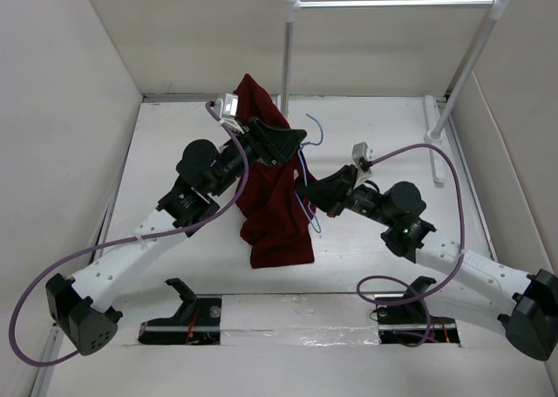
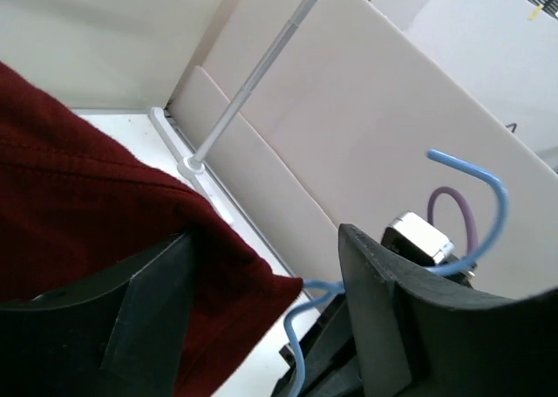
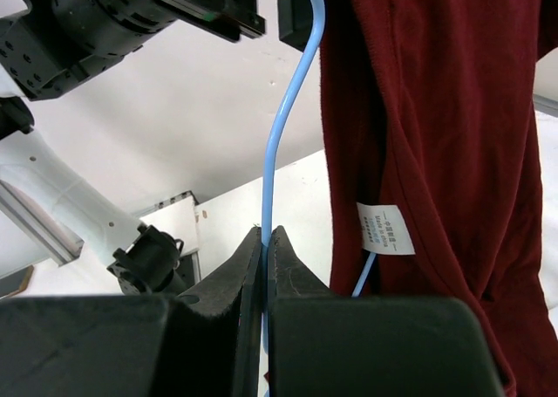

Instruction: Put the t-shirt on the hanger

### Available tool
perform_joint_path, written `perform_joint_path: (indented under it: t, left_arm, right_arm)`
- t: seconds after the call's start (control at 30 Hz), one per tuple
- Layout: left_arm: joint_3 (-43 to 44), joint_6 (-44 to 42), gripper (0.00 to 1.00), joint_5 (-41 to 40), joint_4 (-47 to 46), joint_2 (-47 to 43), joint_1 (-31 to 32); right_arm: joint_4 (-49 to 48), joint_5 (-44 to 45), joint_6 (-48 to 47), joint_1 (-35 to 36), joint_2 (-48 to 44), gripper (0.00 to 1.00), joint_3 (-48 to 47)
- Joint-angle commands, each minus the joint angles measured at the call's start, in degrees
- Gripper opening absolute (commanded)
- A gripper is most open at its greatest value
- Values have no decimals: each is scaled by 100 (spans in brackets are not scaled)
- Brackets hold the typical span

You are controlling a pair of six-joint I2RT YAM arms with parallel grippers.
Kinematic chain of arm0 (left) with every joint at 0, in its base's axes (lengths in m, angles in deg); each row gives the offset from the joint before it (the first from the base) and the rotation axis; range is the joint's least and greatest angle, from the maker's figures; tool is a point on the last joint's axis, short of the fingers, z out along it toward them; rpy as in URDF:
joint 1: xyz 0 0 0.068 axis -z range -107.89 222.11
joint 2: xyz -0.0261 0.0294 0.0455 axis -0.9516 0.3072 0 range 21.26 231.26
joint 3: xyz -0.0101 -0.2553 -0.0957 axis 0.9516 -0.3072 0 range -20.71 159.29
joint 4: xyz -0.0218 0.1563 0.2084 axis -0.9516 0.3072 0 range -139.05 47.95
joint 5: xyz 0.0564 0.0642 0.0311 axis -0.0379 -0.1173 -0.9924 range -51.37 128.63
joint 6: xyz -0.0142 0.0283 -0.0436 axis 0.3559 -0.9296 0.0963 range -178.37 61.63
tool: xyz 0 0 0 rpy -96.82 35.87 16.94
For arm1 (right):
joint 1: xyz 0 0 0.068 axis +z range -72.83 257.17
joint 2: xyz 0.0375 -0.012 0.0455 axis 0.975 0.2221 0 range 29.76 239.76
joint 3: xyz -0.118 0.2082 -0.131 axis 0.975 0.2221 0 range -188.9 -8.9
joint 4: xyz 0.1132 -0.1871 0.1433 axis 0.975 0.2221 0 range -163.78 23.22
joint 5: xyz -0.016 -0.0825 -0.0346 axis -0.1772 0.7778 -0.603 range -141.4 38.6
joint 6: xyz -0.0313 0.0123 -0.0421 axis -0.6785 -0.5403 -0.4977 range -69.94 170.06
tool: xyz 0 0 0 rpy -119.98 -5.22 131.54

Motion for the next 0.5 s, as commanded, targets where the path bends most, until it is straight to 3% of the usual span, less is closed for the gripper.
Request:
perform_joint_path:
  t: [0.0, 0.23, 0.37, 0.43, 0.47]
  left_arm:
    - [130, 69, 57, -164, -511, 24, 15]
    - [-117, 184, 46, -384, -775, 94, 15]
    - [-248, 210, 16, -297, -950, 25, 15]
    - [-266, 201, 9, -296, -925, -45, 15]
    - [-266, 193, 0, -296, -863, -72, 15]
  right_arm:
    - [-498, 116, -228, 136, -28, 0, -334]
    - [-446, 256, -307, 242, 112, 0, -492]
    - [-454, 327, -308, 294, 270, 0, -554]
    - [-463, 440, -316, 356, 279, 0, -536]
    - [-463, 441, -325, 356, 305, 0, -536]
